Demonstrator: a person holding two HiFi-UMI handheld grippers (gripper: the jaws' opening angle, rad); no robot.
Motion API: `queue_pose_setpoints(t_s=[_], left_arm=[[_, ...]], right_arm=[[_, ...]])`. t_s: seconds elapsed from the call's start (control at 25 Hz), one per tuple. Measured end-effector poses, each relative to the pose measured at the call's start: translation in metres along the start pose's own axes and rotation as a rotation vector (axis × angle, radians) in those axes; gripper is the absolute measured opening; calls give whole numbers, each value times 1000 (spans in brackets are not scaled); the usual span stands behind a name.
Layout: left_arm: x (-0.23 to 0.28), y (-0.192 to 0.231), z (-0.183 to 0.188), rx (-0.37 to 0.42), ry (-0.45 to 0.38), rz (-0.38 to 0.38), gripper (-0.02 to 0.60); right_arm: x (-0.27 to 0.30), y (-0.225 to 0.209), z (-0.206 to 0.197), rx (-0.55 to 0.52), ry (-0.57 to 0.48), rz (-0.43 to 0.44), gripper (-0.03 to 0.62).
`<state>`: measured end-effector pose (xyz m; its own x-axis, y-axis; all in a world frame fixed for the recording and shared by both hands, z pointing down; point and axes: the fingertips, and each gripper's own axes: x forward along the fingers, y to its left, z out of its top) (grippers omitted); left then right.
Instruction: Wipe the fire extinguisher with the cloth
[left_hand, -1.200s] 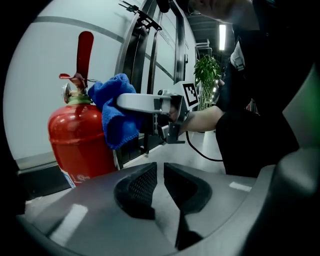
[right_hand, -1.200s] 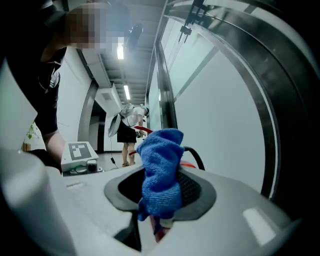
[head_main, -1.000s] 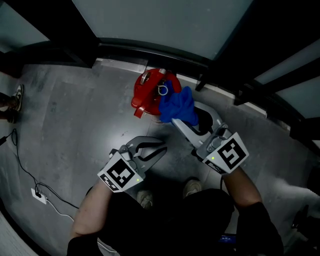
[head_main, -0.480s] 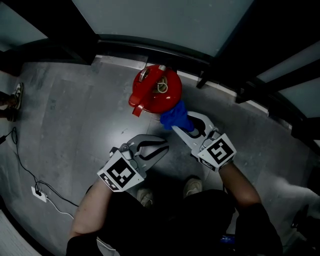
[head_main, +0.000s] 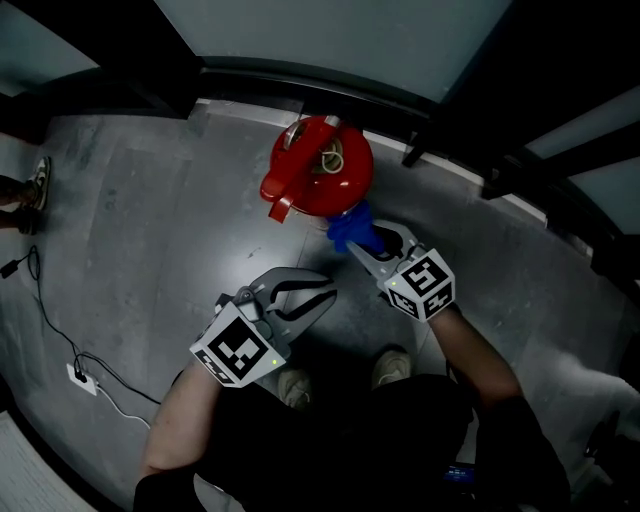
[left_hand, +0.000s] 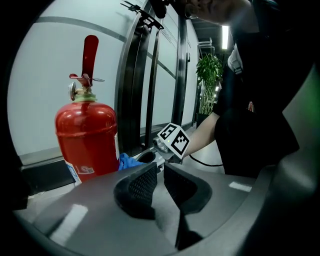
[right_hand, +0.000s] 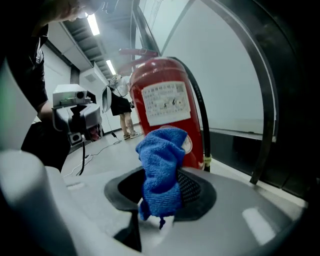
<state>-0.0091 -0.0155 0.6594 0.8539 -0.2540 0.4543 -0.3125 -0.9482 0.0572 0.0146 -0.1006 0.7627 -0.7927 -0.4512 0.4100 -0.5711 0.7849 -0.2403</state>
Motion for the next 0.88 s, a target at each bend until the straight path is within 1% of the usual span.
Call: queue_pose_setpoints(t_s=[0.12,0.2,0.28,0.44,0.56,0.64,0.76,0.88], left_arm=[[-4,-2,-3,-1,10,6,51],[-8,-2,-4,-3,16,14,51],[-12,-3,-6,-5,19,23,51],[-21,-8,-4,5,43,38,51],[-25,-12,-3,17,56,39,51],[-27,-13,-6,19,65,38,51],[-30,-14,-9,10,77,43,51],[-34,-13,-15,-2,91,54,51]], right_arm=[[14,-1,-27,-1,79,-6,135],[23,-3,-43,19,112,-11,135],[28,-5,-50,57,107,-9,135],[29,-7,-60,85,96,-17,135],[31,-11,-81,173,120,-42,135],[36,-16,-88,214,131,-55,135],[48,-20,-92,226,169,-54,135],[59,-20,-106,248,239,-51,135]])
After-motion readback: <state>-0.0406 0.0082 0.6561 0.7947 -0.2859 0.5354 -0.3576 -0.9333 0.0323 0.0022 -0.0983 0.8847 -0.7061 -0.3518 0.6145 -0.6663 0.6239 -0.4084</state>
